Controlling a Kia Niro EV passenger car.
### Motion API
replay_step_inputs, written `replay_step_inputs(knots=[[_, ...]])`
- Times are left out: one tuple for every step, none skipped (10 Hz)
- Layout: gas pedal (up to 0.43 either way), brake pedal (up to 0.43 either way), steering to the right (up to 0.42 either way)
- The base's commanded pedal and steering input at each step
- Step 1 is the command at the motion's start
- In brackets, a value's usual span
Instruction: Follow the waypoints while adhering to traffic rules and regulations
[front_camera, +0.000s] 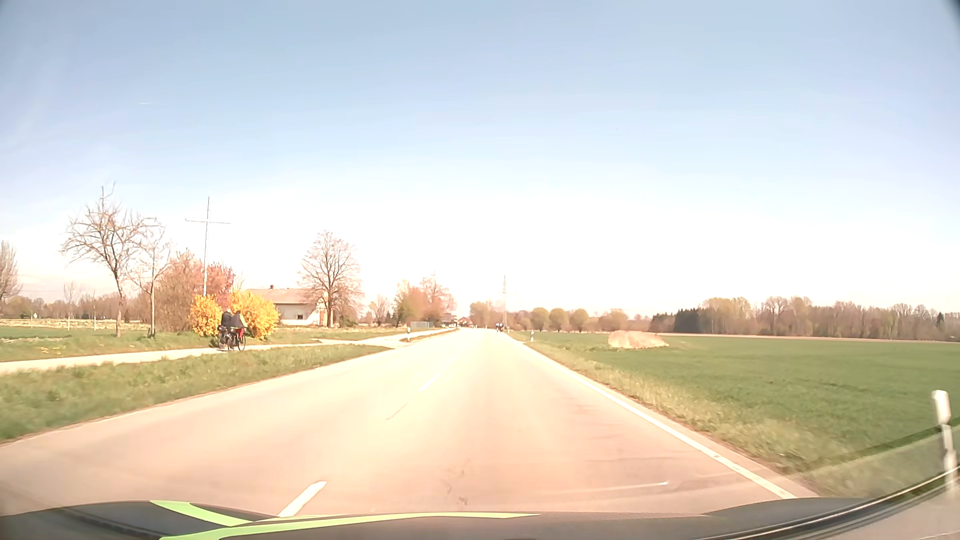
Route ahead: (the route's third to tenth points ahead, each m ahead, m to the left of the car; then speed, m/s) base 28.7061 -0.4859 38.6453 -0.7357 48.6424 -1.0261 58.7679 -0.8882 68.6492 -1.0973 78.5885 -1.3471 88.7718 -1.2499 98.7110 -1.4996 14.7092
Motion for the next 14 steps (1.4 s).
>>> replay_step_inputs(knots=[[0.157,0.0,0.007],[0.157,0.0,0.007],[0.15,0.0,0.007],[0.13,0.0,0.007],[0.13,0.0,0.007],[0.13,0.0,0.007],[0.13,0.0,0.007],[0.13,0.0,0.007],[0.13,0.0,0.007],[0.13,0.0,0.007],[0.13,0.0,0.007],[0.13,0.0,0.007],[0.13,0.0,0.007],[0.138,0.0,0.007]])
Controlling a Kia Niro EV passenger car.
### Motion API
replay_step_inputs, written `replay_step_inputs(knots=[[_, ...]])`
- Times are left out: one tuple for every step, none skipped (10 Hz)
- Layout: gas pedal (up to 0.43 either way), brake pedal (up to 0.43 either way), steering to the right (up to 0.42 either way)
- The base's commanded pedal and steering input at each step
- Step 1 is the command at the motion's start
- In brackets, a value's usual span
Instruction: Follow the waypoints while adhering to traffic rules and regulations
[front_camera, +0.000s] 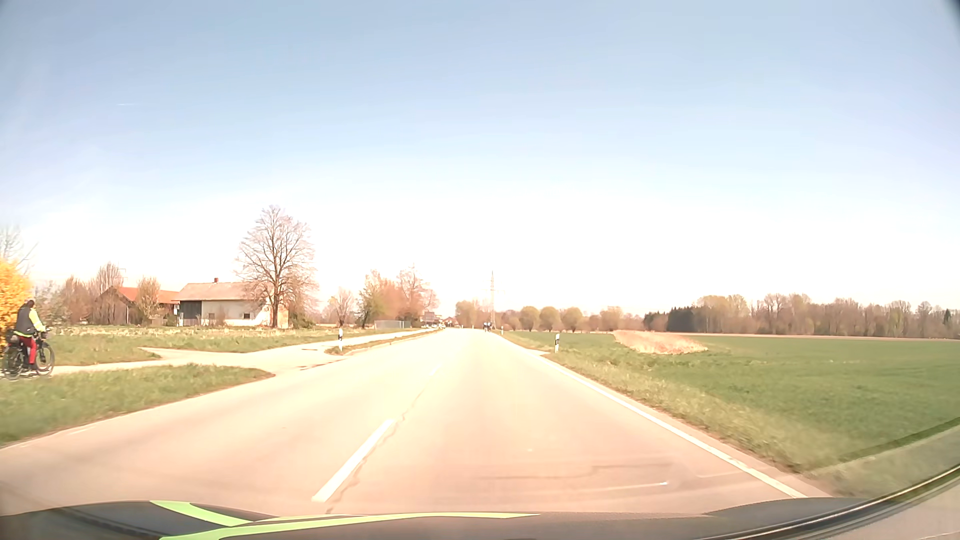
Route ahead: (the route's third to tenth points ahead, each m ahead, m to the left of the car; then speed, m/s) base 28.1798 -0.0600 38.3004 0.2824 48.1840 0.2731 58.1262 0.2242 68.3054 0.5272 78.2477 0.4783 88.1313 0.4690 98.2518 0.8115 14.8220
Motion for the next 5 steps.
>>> replay_step_inputs(knots=[[0.138,0.0,0.007],[0.138,0.0,0.007],[0.138,0.0,0.006],[0.138,0.0,0.006],[0.15,0.0,0.005]])
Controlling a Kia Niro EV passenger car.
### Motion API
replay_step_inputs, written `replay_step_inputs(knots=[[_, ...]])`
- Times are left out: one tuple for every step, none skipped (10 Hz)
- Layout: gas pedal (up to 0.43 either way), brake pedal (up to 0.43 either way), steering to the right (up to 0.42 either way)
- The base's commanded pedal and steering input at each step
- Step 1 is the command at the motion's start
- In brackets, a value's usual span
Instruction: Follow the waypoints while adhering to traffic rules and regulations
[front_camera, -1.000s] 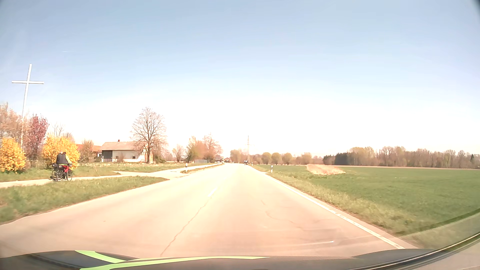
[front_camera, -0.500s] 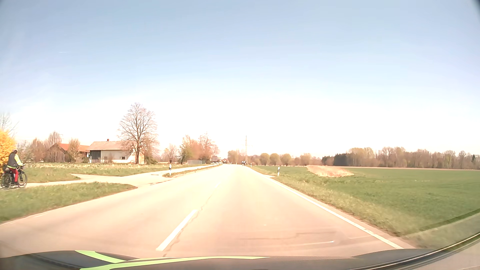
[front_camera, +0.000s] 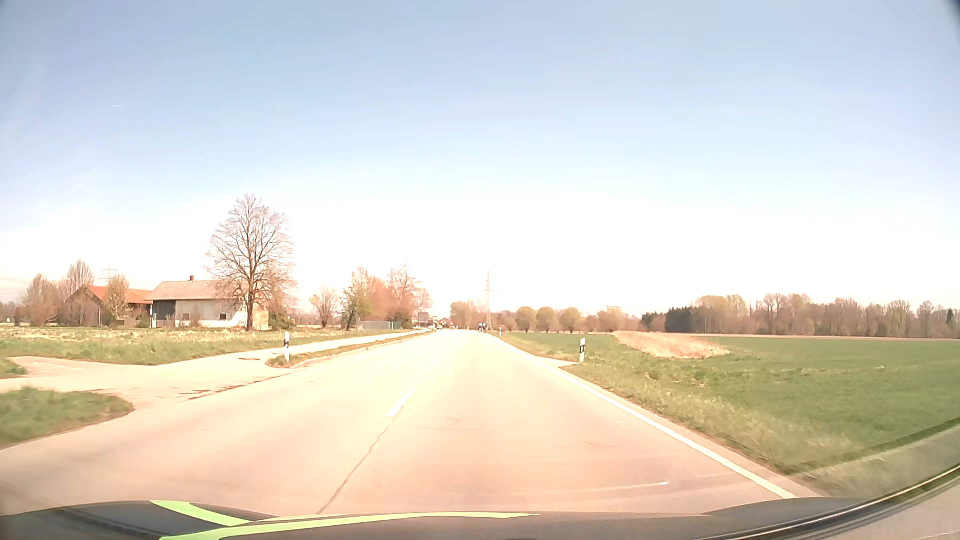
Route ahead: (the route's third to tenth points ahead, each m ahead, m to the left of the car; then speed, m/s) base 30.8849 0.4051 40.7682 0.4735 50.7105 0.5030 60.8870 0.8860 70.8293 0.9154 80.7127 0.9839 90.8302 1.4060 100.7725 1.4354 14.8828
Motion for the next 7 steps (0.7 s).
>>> replay_step_inputs(knots=[[0.15,0.0,0.004],[0.157,0.0,0.003],[0.157,0.0,0.002],[0.157,0.0,0.001],[0.157,0.0,0.001],[0.157,0.0,0.0],[0.157,0.0,0.0]])
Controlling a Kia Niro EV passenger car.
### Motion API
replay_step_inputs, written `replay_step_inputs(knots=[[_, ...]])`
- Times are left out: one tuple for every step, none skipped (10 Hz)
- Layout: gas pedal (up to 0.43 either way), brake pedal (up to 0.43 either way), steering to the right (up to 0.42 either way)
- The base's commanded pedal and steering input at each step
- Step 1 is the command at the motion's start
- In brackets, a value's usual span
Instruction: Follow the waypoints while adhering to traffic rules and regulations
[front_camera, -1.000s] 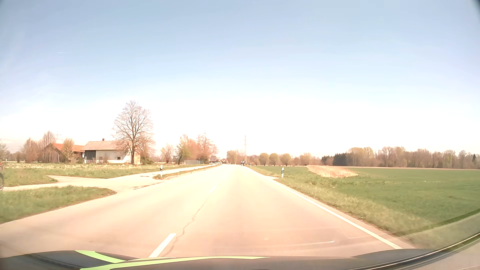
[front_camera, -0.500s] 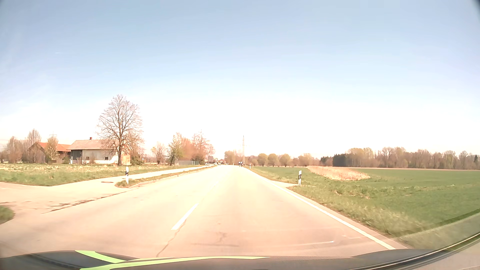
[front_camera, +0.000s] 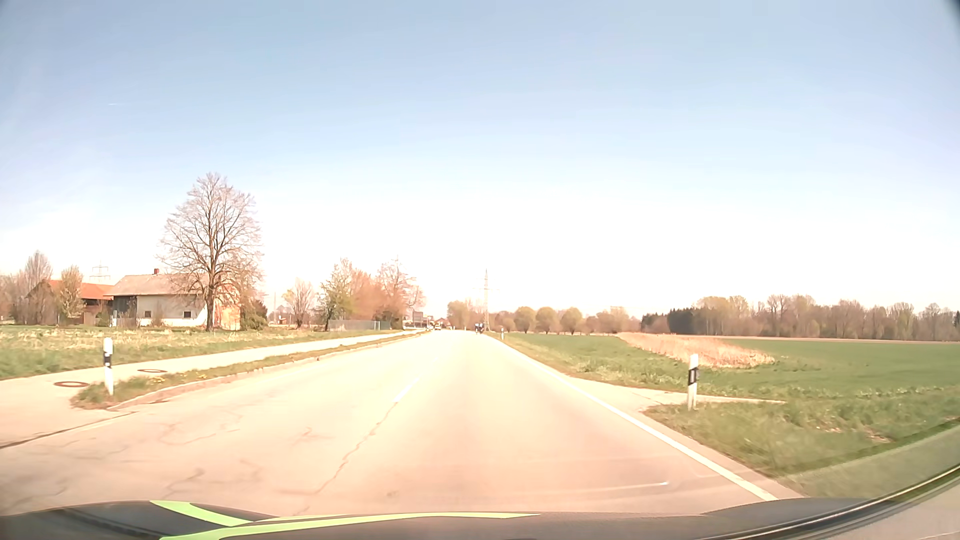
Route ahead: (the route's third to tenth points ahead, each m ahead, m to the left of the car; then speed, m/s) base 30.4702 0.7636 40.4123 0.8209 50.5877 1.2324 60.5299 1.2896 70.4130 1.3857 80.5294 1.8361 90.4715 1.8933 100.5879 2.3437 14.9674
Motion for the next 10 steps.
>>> replay_step_inputs(knots=[[0.157,0.0,0.0],[0.157,0.0,0.0],[0.157,0.0,0.0],[0.157,0.0,0.0],[0.157,0.0,0.0],[0.157,0.0,0.0],[0.157,0.0,0.0],[0.157,0.0,0.0],[0.169,0.0,0.0],[0.169,0.0,0.0]])
